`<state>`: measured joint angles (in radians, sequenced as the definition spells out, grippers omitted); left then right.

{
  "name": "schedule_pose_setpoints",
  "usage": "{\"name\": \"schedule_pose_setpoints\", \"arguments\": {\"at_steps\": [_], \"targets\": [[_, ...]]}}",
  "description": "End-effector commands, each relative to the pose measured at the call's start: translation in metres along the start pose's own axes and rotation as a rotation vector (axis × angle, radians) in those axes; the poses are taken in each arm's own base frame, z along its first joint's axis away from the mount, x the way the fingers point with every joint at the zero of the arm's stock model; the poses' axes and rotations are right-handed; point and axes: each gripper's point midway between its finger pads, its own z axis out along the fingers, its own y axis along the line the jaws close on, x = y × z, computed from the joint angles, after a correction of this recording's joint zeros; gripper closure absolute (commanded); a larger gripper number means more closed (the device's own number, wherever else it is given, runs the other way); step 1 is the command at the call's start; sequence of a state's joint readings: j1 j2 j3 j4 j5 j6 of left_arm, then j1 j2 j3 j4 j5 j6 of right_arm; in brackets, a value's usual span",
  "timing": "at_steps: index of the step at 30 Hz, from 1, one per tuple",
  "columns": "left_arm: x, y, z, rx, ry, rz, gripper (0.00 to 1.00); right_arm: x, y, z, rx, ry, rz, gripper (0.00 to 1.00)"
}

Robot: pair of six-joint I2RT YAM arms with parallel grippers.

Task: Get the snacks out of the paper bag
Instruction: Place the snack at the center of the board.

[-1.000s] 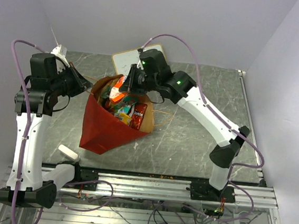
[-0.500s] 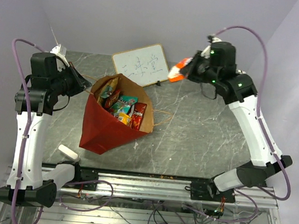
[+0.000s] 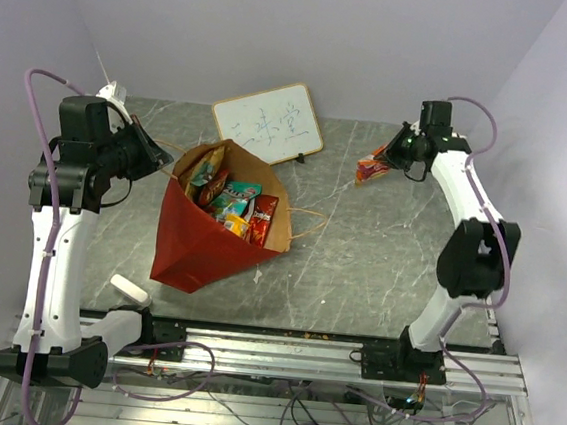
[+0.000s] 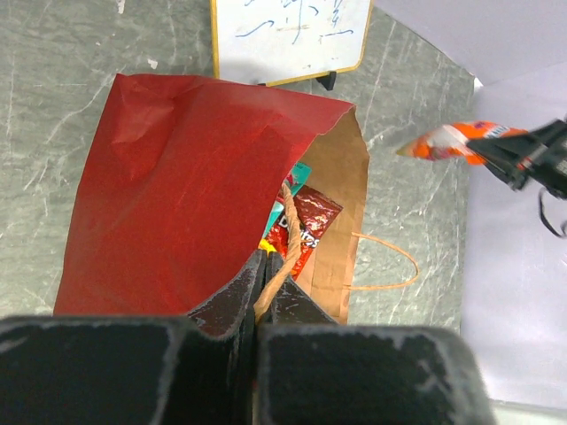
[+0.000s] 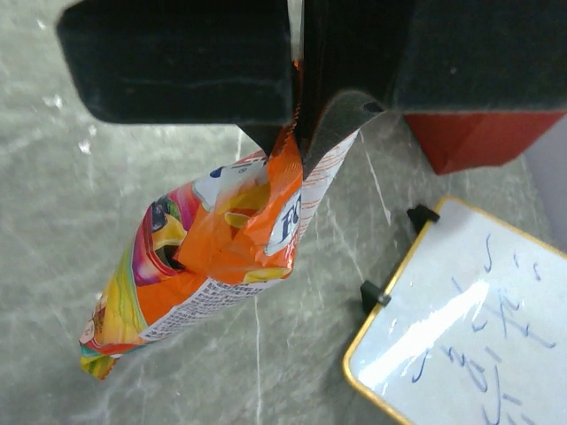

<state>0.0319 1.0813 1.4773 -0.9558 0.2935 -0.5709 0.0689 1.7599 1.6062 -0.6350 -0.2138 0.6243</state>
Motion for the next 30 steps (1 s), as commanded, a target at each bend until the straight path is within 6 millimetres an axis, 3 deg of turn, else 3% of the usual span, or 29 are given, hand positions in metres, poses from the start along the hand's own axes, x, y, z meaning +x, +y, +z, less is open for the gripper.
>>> {"name": "schedule_pose_setpoints", "arguments": {"at_steps": [1, 4, 5, 7, 9, 14, 18, 22, 26, 30], "targets": [[-0.004, -0.002, -0.001, 0.009, -0.014, 0.004, 0.93, -0.036, 0.042, 0.034, -0.194, -0.019, 0.048, 1.00], [-0.005, -0.003, 0.001, 0.016, -0.010, 0.006, 0.93, -0.046, 0.052, 0.051, -0.248, 0.007, 0.097, 1.00], [-0.005, -0.003, 0.002, 0.015, -0.010, 0.007, 0.93, -0.042, 0.048, 0.063, -0.253, 0.027, 0.128, 1.00], [-0.006, -0.004, 0.003, 0.021, -0.010, 0.011, 0.93, -0.039, 0.038, 0.069, -0.257, 0.025, 0.174, 1.00], [-0.007, -0.005, 0.005, 0.028, -0.008, 0.013, 0.93, -0.031, 0.021, 0.070, -0.229, 0.017, 0.206, 1.00], [-0.002, -0.005, 0.009, 0.042, 0.009, 0.005, 0.93, 0.029, -0.066, 0.075, -0.083, 0.106, 0.266, 0.96], [0.002, -0.004, 0.011, 0.043, 0.024, 0.005, 0.93, 0.075, -0.133, 0.056, 0.056, 0.184, 0.246, 0.88], [0.000, -0.002, 0.008, 0.028, 0.015, 0.022, 0.93, 0.096, -0.177, 0.016, 0.173, 0.188, 0.194, 0.78], [0.001, 0.001, 0.007, 0.013, 0.015, 0.037, 0.93, 0.110, -0.189, -0.012, 0.228, 0.196, 0.121, 0.52], [0.005, 0.004, 0.005, 0.001, 0.020, 0.046, 0.93, 0.101, -0.185, -0.033, 0.259, 0.162, 0.070, 0.35]]}}
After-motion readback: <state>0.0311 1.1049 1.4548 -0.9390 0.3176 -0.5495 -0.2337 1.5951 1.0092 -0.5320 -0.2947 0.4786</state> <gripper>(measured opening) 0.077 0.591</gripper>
